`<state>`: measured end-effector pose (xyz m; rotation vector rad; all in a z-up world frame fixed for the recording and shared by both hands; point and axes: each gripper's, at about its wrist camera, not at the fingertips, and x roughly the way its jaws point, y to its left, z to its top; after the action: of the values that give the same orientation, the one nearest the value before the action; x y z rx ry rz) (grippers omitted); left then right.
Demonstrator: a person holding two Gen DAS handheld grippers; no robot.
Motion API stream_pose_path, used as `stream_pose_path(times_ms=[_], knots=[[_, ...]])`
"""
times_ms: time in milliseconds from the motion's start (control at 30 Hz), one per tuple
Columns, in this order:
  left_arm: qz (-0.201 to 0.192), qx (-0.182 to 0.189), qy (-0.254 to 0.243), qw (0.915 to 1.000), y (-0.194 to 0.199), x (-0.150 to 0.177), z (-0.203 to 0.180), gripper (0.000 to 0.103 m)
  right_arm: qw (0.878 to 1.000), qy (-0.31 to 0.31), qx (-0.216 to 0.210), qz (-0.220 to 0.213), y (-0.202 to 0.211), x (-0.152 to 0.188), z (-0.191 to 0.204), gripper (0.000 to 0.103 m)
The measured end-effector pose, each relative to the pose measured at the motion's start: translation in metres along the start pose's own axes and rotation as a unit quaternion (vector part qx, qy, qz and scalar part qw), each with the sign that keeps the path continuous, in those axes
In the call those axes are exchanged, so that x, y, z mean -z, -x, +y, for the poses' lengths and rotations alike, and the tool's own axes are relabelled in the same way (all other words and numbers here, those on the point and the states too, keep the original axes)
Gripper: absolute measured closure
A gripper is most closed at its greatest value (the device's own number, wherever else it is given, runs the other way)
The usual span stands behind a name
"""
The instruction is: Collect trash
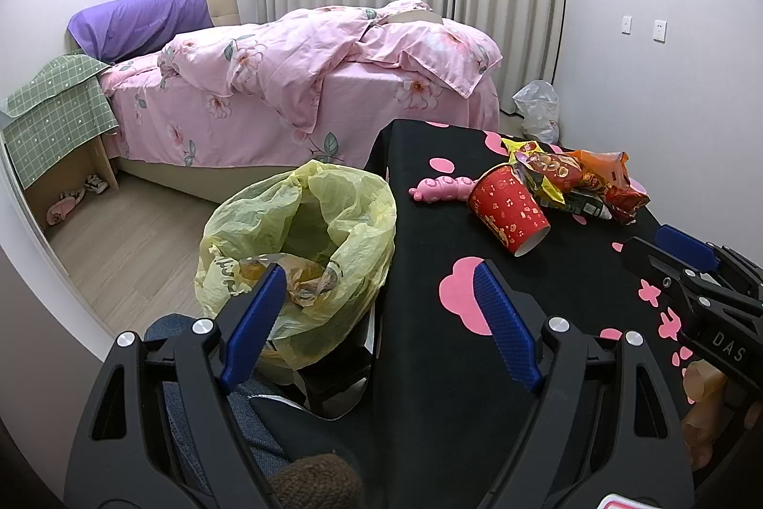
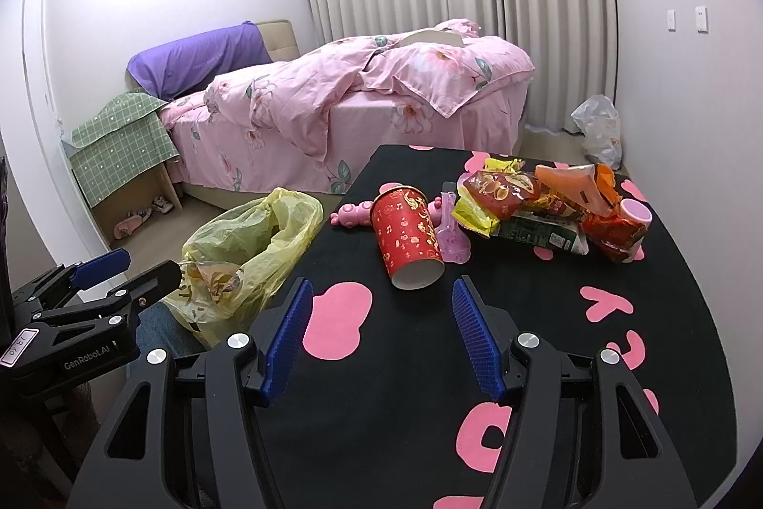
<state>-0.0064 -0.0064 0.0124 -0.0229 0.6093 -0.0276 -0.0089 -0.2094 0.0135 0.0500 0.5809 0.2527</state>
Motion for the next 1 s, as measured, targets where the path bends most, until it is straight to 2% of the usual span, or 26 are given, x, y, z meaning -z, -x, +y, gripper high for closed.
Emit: stream_pose_path(times_ms=[700,1000], knots=[[-0.001,0.0,0.0,1.0,0.0,0.0,0.0,0.026,1.0,-0.004,0.0,-0.004,0.0,0.0,-0.003,0.045],[-0.025,-0.005,-0.002,0.9997,0.011,-0.007,0.003,0.026,1.0,-0.01,-0.005,-0.017,0.006,-0.001,-0.004,0.045]])
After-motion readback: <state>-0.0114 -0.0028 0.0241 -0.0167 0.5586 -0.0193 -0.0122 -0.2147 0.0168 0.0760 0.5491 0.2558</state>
